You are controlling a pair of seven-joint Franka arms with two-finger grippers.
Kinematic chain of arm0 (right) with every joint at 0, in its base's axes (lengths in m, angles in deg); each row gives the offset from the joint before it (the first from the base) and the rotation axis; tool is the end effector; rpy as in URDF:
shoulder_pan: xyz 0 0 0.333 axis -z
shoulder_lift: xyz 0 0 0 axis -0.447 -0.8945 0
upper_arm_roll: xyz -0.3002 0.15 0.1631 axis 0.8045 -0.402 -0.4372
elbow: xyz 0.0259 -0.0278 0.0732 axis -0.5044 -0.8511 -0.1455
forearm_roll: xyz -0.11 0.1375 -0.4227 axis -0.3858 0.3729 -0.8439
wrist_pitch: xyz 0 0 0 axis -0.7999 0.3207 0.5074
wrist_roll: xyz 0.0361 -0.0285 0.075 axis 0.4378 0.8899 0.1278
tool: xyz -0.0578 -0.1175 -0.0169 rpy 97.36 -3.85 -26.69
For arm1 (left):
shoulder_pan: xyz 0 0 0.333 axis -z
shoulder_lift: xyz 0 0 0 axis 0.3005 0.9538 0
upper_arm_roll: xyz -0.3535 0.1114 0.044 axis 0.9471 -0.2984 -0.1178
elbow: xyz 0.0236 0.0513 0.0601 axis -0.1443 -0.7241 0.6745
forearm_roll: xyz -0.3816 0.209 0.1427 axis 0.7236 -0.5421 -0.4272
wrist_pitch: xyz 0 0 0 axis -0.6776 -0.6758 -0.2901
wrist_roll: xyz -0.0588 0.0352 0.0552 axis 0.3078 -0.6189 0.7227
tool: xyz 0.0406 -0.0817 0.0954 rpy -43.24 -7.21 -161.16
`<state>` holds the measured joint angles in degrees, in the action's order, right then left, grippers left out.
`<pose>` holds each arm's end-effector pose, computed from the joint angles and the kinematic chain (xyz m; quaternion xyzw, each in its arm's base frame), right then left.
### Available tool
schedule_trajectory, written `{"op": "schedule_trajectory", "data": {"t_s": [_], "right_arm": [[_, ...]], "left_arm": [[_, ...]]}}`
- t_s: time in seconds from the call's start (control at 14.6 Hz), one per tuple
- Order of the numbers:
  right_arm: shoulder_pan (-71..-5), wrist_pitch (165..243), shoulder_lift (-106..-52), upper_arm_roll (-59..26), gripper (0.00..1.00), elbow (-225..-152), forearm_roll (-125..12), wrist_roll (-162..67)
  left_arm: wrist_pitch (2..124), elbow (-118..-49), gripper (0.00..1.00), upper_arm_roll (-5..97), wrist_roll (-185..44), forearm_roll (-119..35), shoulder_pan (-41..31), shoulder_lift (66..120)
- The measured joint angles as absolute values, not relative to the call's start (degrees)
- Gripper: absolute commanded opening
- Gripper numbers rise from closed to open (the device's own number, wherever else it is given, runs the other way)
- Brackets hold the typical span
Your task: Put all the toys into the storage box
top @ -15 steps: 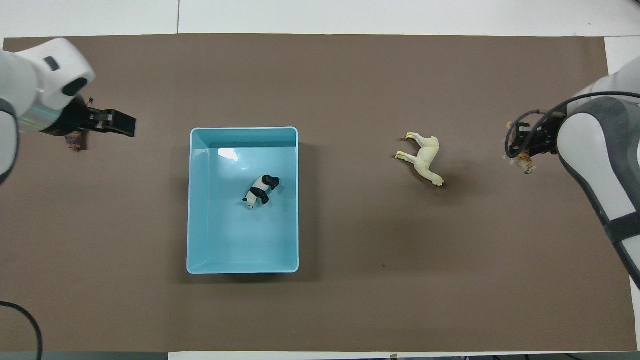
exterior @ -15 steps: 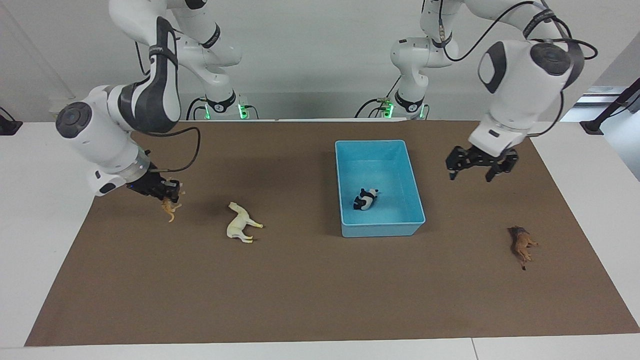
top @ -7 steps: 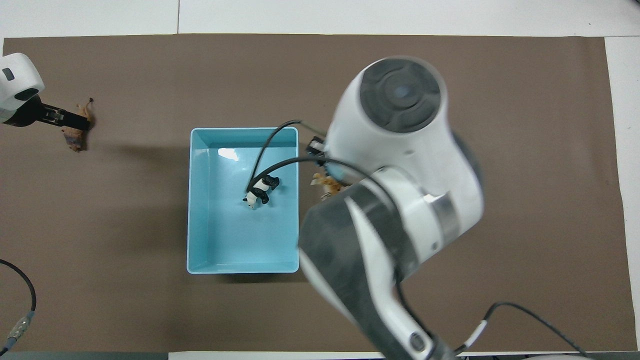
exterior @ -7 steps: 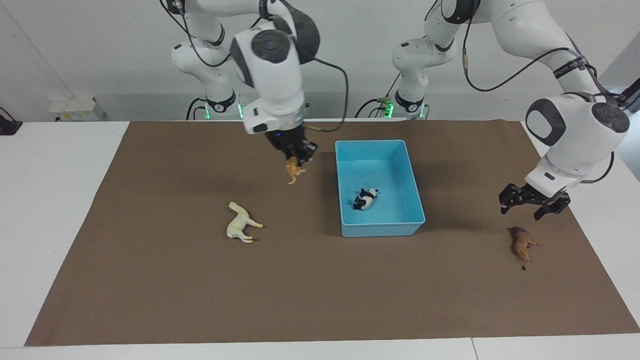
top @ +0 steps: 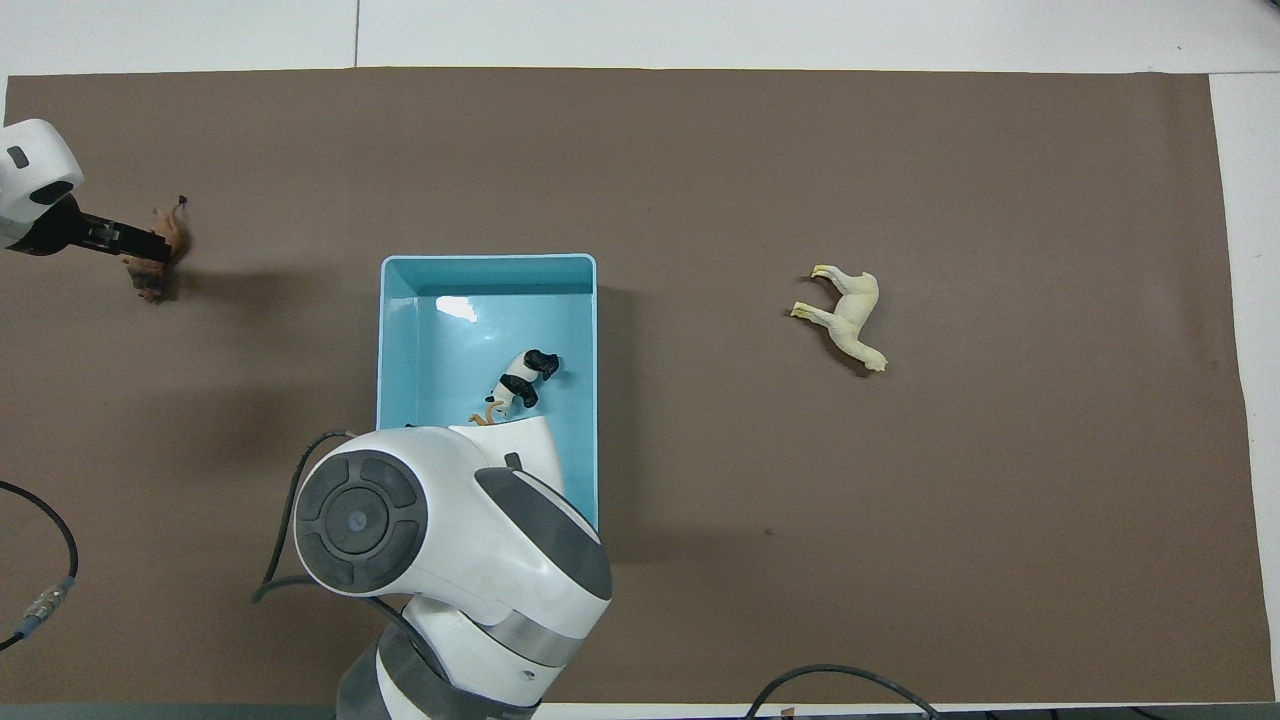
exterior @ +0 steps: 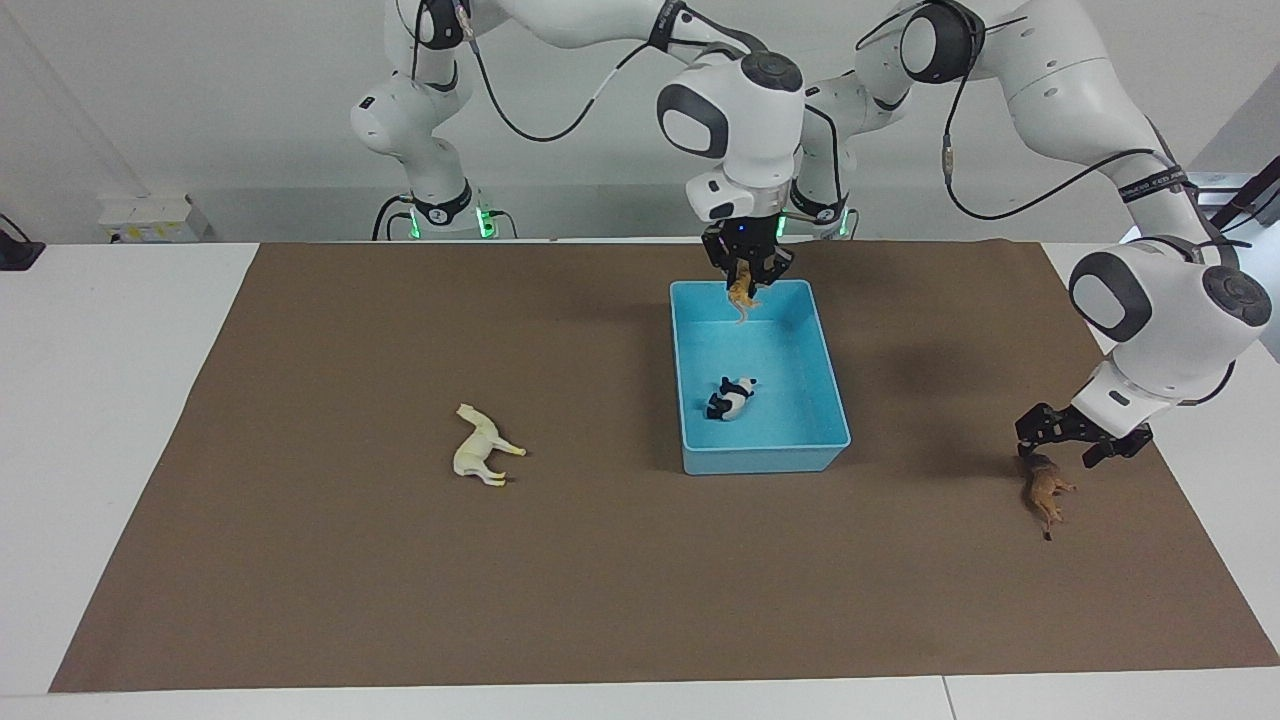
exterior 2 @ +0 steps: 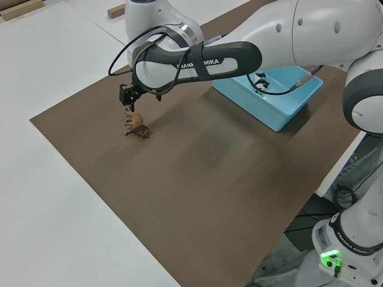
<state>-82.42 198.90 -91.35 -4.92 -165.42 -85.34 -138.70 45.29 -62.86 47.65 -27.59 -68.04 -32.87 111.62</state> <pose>0.4853 0.6302 0.4421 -0.9611 0.2737 -0.0195 0.0316 0.7684 0.1532 0.3626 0.9891 -0.1433 0.0329 0.0012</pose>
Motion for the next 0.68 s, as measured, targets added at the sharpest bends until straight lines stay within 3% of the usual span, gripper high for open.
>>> {"op": "schedule_trajectory", "data": {"t_s": [0.14,0.48,0.68], "right_arm": [[-82.2,199.4,-93.7,-4.6,1.00,-164.0,-85.4,-138.8],[-80.3,195.4,-93.6,-3.8,1.00,-161.3,-85.3,-141.9],[-74.0,189.9,-90.8,-3.2,1.00,-160.5,-85.7,-135.4]], "left_arm": [[46.4,-62.3,1.00,47.6,-27.5,-68.3,-33.4,112.8],[48.0,-60.8,1.00,47.6,-26.6,-68.7,-34.1,115.2],[49.6,-60.7,1.00,47.6,-26.3,-69.3,-34.5,115.9]]}}
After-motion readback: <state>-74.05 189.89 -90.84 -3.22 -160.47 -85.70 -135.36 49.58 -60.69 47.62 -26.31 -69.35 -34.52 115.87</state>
